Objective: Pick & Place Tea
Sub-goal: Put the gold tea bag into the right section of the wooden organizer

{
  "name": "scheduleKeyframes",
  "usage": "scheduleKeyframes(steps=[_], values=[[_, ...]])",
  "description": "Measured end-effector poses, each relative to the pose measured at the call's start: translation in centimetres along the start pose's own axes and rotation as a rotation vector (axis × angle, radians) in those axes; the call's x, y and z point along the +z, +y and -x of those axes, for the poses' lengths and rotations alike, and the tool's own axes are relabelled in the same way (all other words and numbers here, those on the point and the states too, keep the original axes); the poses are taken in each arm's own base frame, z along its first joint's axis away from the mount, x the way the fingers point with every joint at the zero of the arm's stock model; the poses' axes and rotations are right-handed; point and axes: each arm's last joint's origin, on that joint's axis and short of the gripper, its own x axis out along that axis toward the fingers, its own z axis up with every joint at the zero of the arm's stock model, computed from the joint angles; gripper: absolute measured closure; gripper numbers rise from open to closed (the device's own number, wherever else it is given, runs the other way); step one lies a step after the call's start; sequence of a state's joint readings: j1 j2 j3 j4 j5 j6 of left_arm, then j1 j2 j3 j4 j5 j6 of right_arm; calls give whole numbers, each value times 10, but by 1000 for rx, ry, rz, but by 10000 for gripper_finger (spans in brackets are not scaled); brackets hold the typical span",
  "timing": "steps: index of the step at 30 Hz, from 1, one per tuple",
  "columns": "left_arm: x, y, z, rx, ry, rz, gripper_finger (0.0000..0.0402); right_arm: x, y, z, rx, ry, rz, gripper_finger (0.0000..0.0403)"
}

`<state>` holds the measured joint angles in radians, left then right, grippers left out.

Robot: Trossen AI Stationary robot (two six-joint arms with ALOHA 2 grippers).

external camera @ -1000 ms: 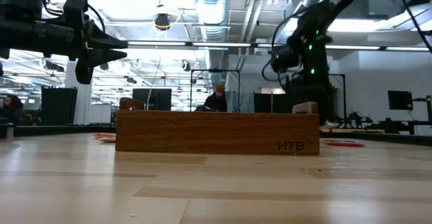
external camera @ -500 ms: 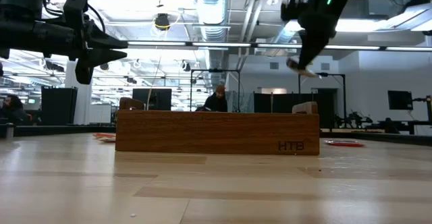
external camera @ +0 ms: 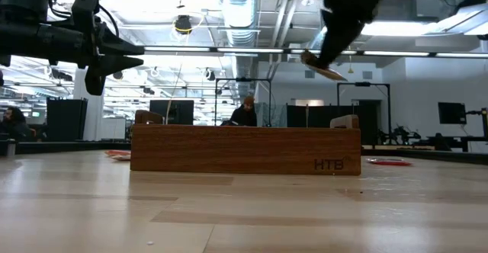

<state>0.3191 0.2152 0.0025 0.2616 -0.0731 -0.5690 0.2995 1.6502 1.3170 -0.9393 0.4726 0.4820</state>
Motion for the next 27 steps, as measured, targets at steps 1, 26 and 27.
scheduleKeyframes(steps=[1, 26, 27], values=[[0, 0, 0, 1, 2, 0, 305, 6, 5, 2, -26, 2, -6, 403], [-8, 4, 0, 28, 87, -5, 305, 23, 100, -49, -418, 134, 31, 403], [-8, 4, 0, 28, 87, -4, 305, 24, 99, -49, -424, 131, 27, 403]])
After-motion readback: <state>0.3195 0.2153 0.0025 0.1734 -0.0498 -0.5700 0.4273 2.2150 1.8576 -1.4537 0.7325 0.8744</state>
